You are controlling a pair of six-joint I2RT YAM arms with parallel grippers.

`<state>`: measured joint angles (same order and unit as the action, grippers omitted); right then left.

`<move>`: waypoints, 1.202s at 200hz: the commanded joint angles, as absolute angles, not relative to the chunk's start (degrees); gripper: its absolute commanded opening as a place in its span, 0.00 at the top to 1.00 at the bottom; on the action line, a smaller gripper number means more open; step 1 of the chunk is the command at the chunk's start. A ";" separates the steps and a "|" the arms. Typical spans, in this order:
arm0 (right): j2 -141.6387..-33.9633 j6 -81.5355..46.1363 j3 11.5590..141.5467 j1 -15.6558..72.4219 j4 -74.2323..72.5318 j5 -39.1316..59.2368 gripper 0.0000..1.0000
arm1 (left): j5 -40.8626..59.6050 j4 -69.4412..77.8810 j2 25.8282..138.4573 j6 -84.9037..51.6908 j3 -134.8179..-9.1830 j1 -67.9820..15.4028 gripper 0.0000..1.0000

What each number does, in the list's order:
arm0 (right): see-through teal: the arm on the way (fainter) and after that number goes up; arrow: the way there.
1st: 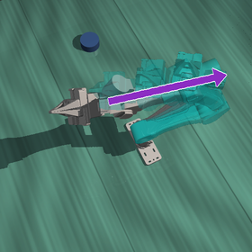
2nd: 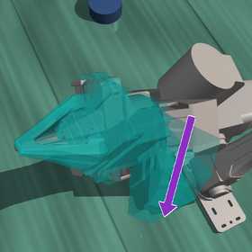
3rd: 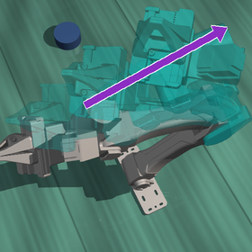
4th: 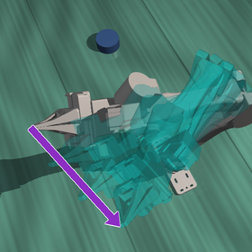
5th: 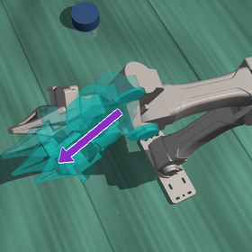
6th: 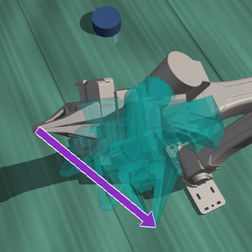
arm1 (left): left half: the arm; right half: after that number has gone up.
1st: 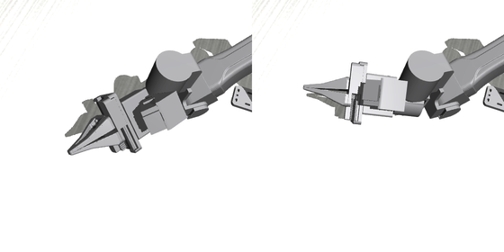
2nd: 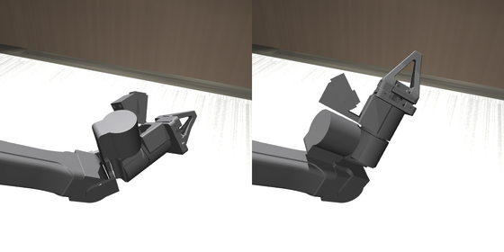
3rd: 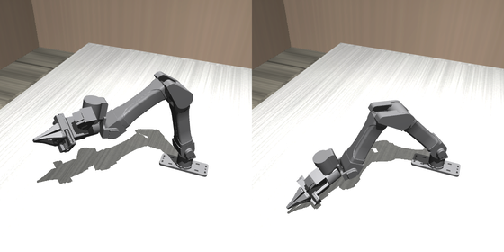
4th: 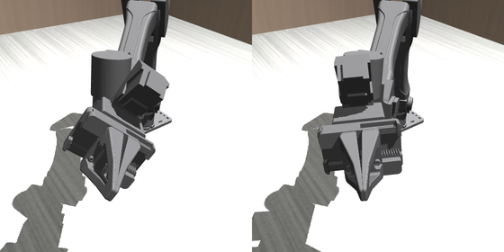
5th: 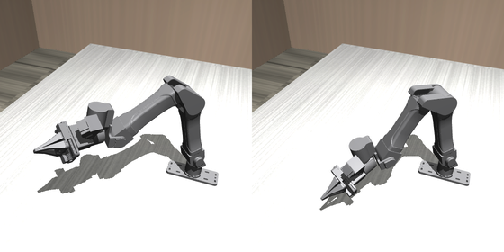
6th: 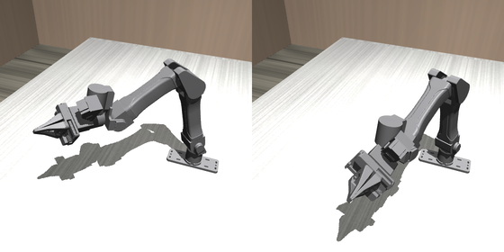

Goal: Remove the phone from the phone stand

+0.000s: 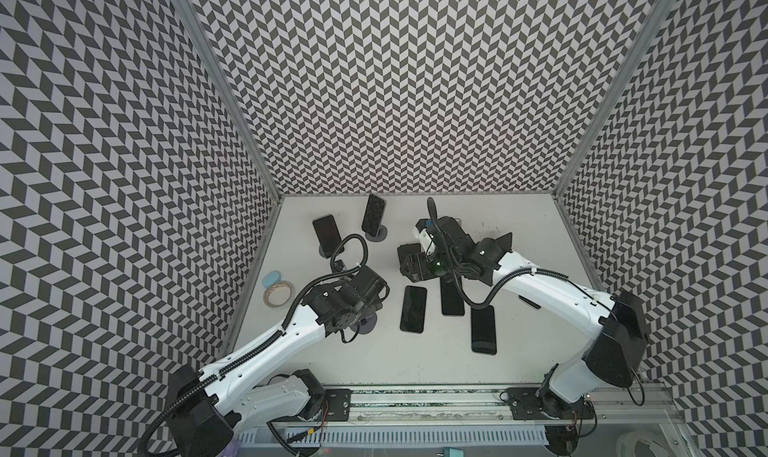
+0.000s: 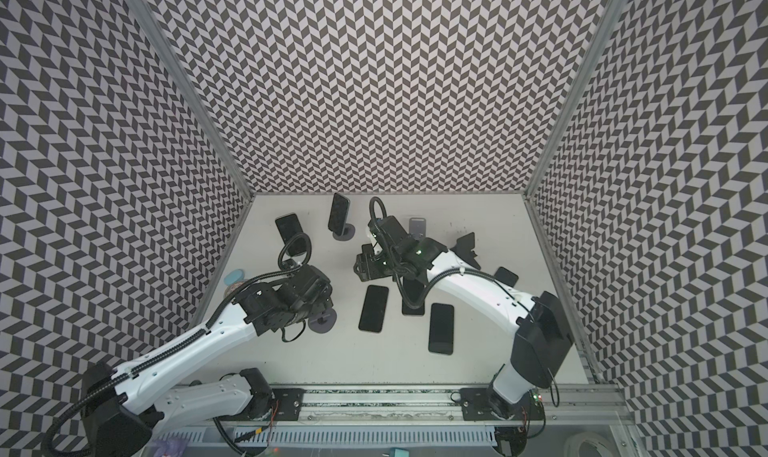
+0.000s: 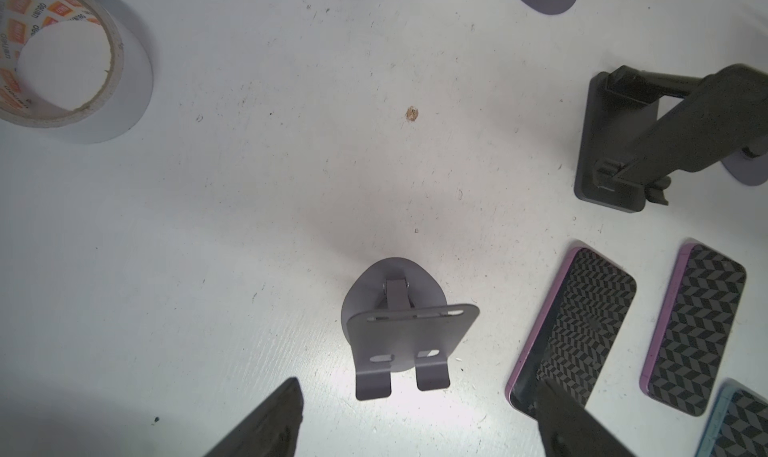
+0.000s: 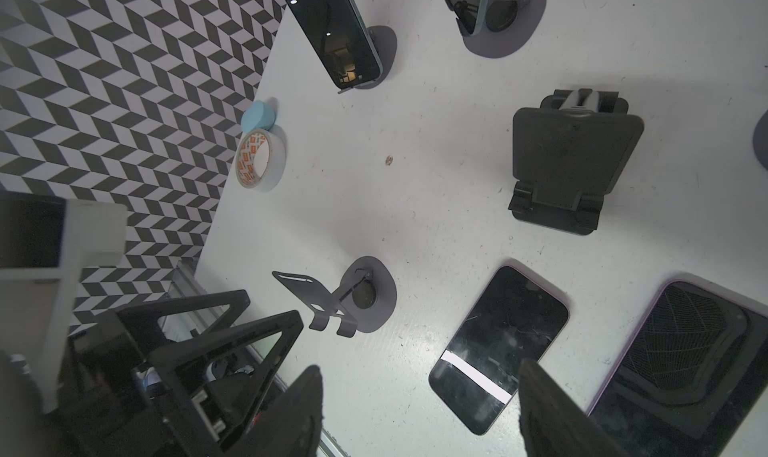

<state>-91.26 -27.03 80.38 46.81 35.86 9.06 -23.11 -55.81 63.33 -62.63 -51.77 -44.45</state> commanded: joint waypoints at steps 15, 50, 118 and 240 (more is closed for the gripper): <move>-87.96 -27.15 80.34 47.20 34.56 9.23 0.28 | -26.36 -54.01 66.66 -62.67 -51.71 -43.54 0.11; -88.02 -27.09 80.55 47.15 34.84 10.06 0.27 | -26.72 -52.29 67.85 -61.79 -50.51 -42.28 0.12; -88.70 -26.80 80.95 47.20 34.76 10.22 0.27 | -25.34 -47.08 68.09 -58.12 -47.56 -39.57 0.22; -88.75 -26.19 80.24 47.13 34.23 9.91 0.27 | -23.92 -44.86 68.41 -54.77 -47.99 -38.11 0.43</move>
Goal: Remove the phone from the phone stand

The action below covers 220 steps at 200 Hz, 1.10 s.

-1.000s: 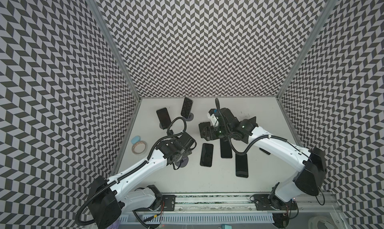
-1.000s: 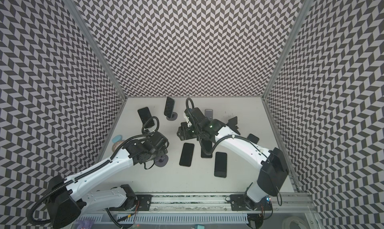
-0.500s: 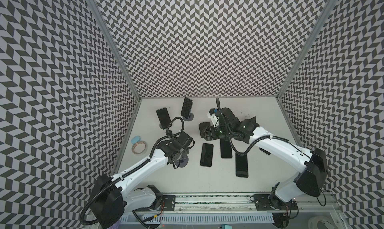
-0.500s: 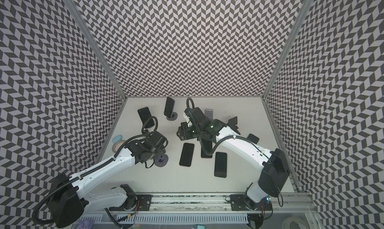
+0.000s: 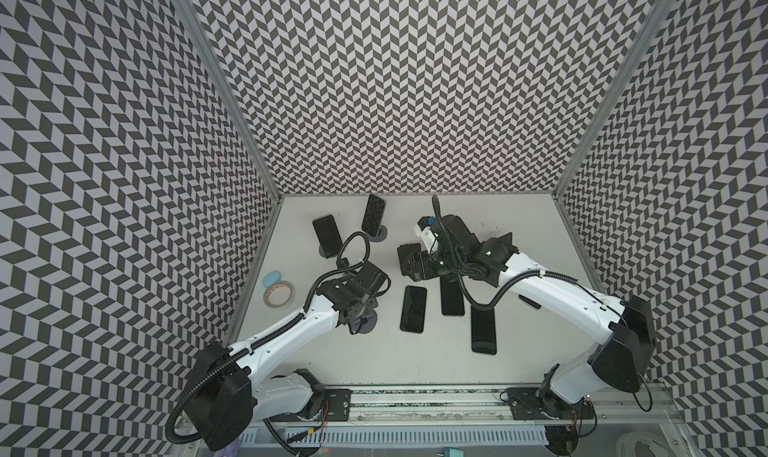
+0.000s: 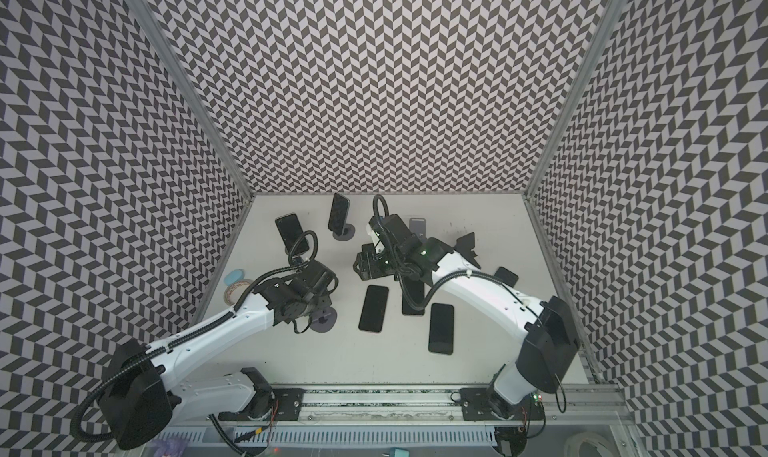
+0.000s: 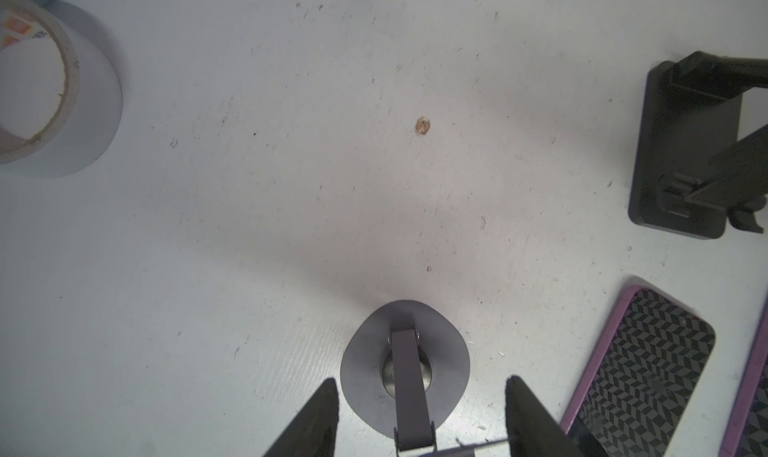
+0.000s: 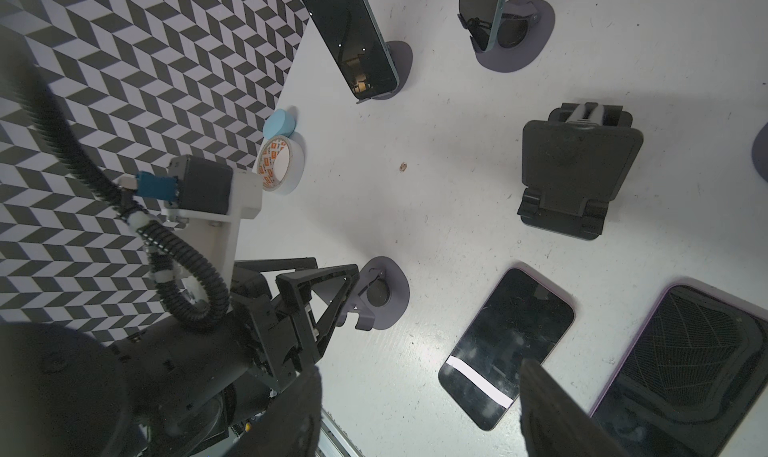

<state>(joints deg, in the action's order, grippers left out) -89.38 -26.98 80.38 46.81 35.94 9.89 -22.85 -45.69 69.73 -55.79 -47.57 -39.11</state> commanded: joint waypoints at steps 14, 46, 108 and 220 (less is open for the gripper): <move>-88.73 -26.08 80.40 47.11 34.14 9.86 0.27 | -23.90 -44.90 67.84 -53.97 -47.99 -37.29 0.44; -88.68 -25.88 80.57 47.16 34.10 9.84 0.27 | -23.56 -44.23 66.33 -50.18 -47.83 -33.99 0.44; -88.30 -26.42 80.76 47.14 33.86 10.54 0.27 | -22.44 -40.56 64.71 -35.06 -49.45 -17.44 0.44; -87.12 -26.10 82.45 47.20 36.75 12.02 0.28 | -8.92 -22.53 74.90 -18.71 -55.04 8.84 0.43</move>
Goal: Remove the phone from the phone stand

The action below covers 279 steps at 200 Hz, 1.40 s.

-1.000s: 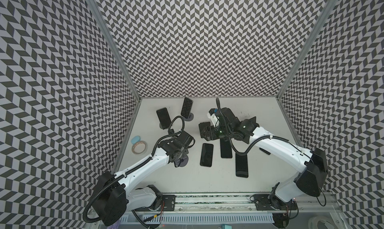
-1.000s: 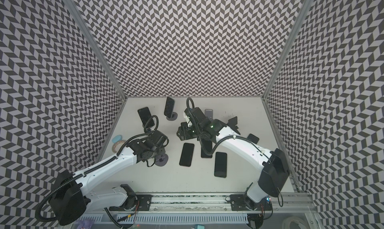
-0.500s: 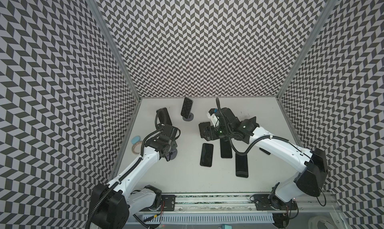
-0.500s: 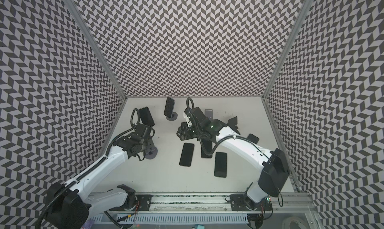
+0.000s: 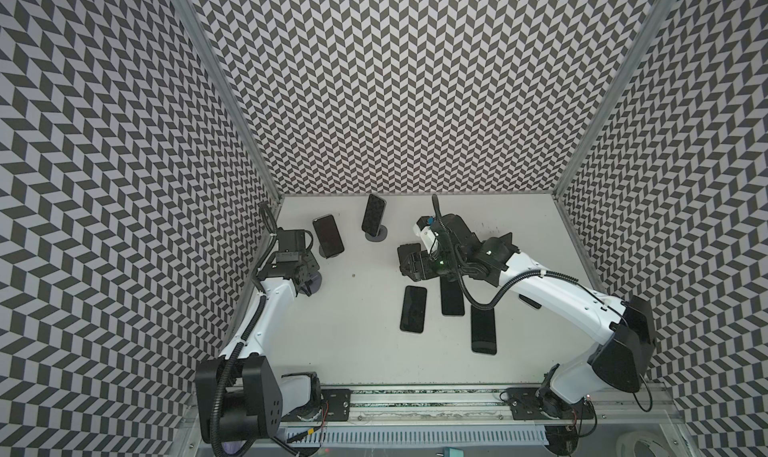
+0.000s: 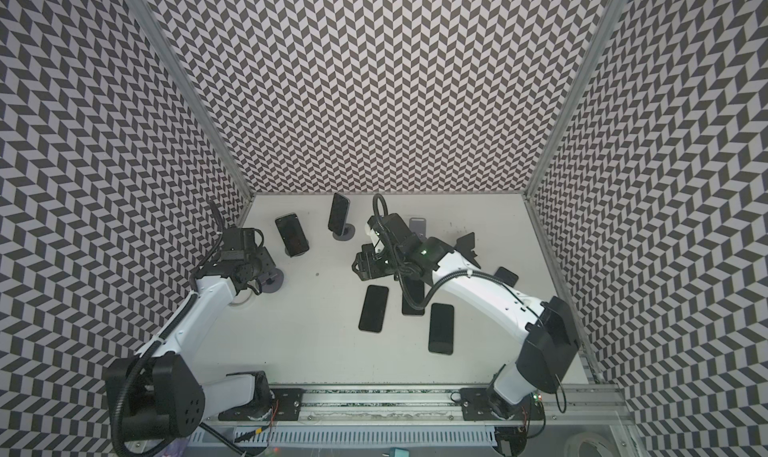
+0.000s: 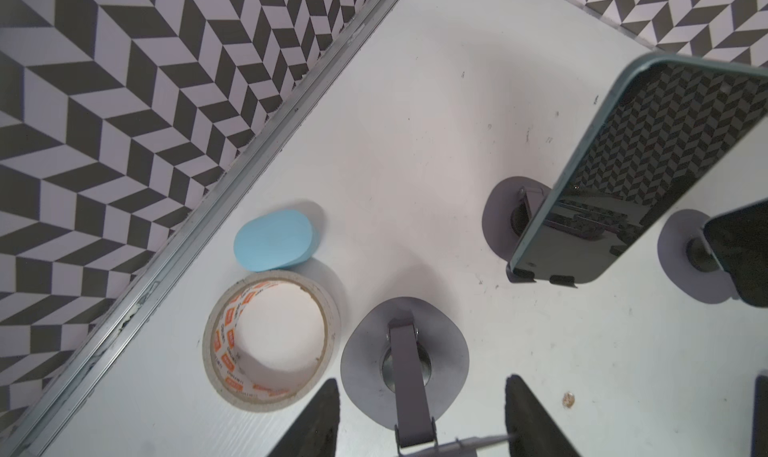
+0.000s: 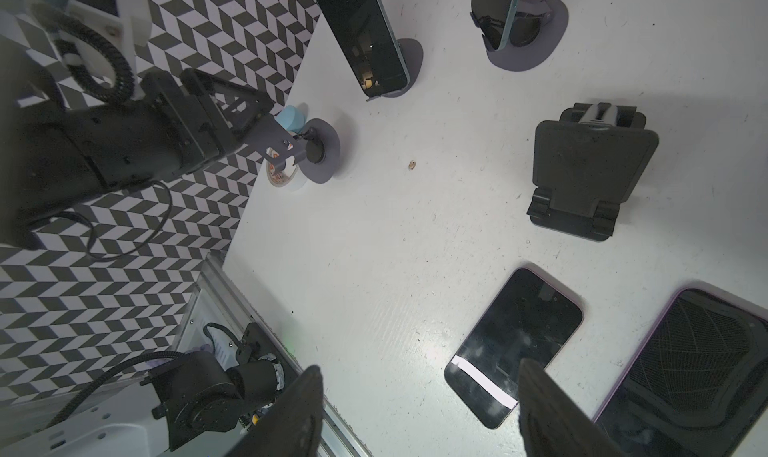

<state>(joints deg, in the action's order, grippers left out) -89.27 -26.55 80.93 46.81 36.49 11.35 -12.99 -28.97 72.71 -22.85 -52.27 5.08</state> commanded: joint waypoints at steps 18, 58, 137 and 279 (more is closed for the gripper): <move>-86.99 -25.93 82.27 47.17 37.29 12.34 0.28 | -6.86 -20.48 77.60 -17.73 -56.49 10.93 0.43; -87.34 -25.70 82.41 47.20 38.28 12.83 0.29 | -5.27 -18.71 81.97 -16.20 -59.06 14.16 0.43; -88.79 -24.10 83.67 47.20 40.51 11.51 0.29 | -0.60 -16.78 88.96 -14.33 -61.86 16.67 0.41; -90.41 -21.28 87.68 47.12 40.99 8.85 0.28 | -6.11 -21.99 88.56 -17.44 -70.68 16.55 0.18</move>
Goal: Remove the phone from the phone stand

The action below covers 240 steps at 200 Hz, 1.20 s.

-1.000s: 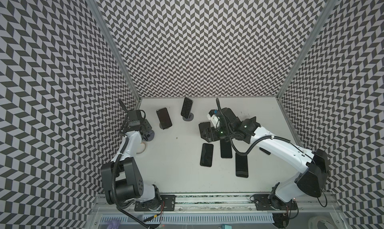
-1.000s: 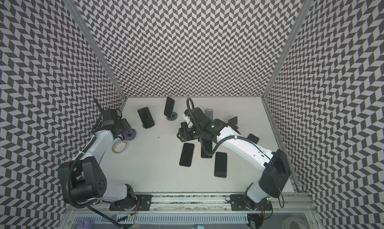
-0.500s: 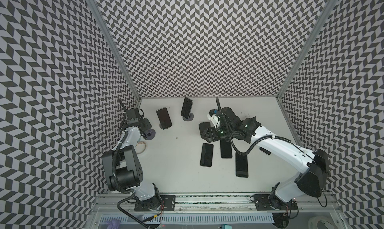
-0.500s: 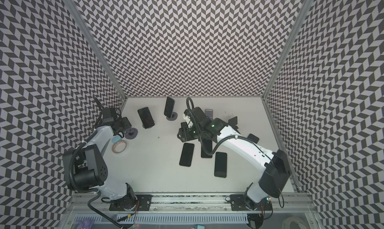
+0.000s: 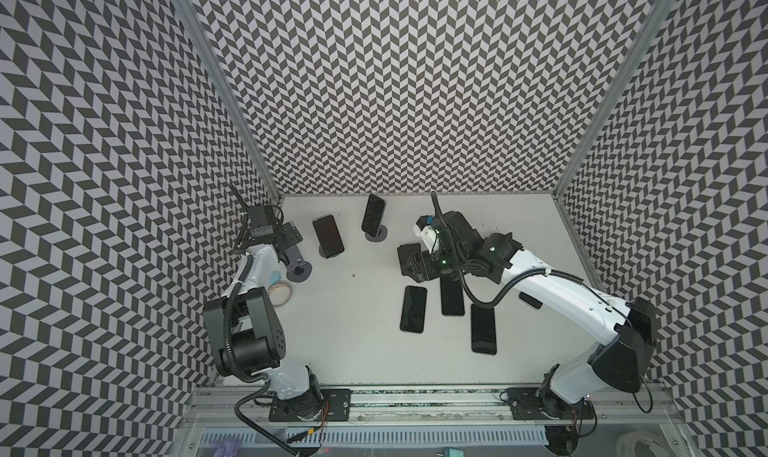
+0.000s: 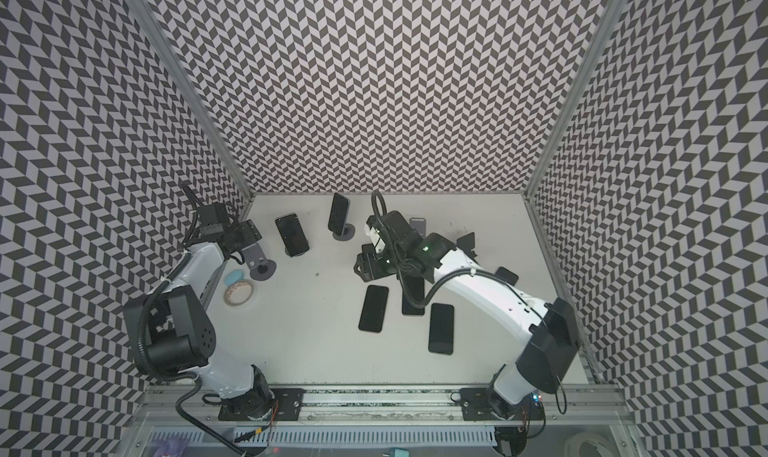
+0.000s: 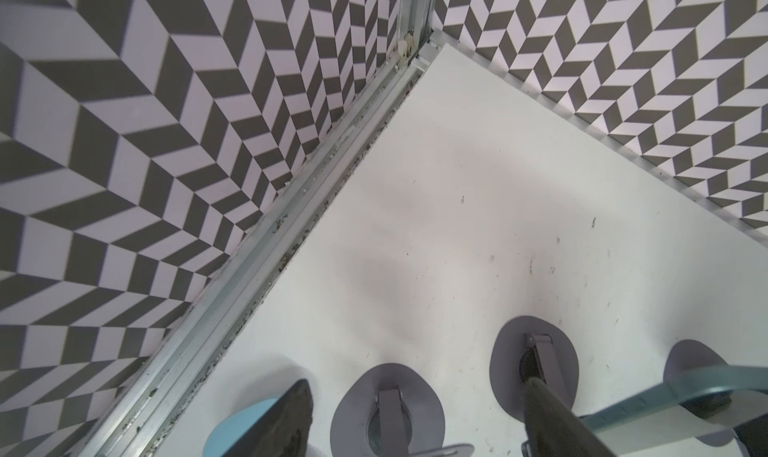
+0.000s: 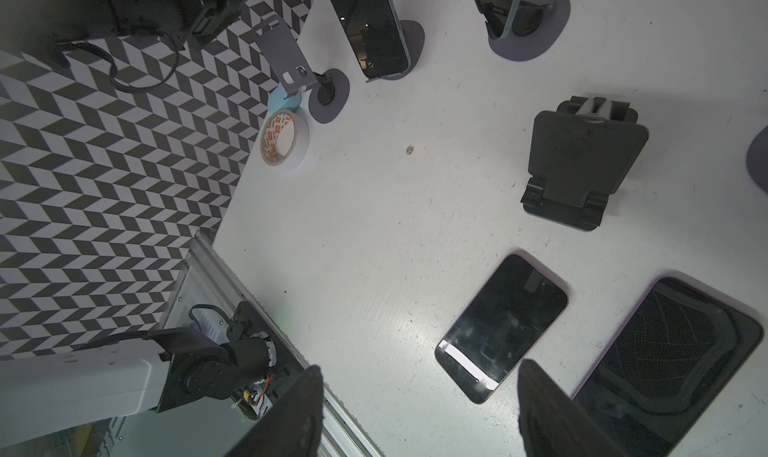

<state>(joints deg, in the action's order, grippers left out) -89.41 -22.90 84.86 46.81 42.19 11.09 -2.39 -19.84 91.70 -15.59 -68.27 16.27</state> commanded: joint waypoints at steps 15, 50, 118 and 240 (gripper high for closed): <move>-91.42 -20.50 89.27 47.19 38.94 7.73 0.28 | -8.19 -23.63 87.22 -18.98 -72.67 16.39 0.17; -95.07 -18.15 96.26 47.11 35.42 5.41 0.28 | -13.49 -25.93 82.57 -22.25 -75.41 14.25 0.16; -99.51 -15.00 104.61 46.59 30.94 3.53 0.28 | -19.21 -24.33 75.94 -22.77 -75.86 0.14 0.15; -107.59 -23.21 103.59 39.22 19.51 6.49 0.50 | -3.95 -19.11 98.06 -29.34 -92.17 -6.26 0.56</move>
<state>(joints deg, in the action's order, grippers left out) -104.64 -20.32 102.98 40.56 23.92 4.93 -6.48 -20.97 93.45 -26.79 -89.06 -4.05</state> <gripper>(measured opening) 0.508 0.482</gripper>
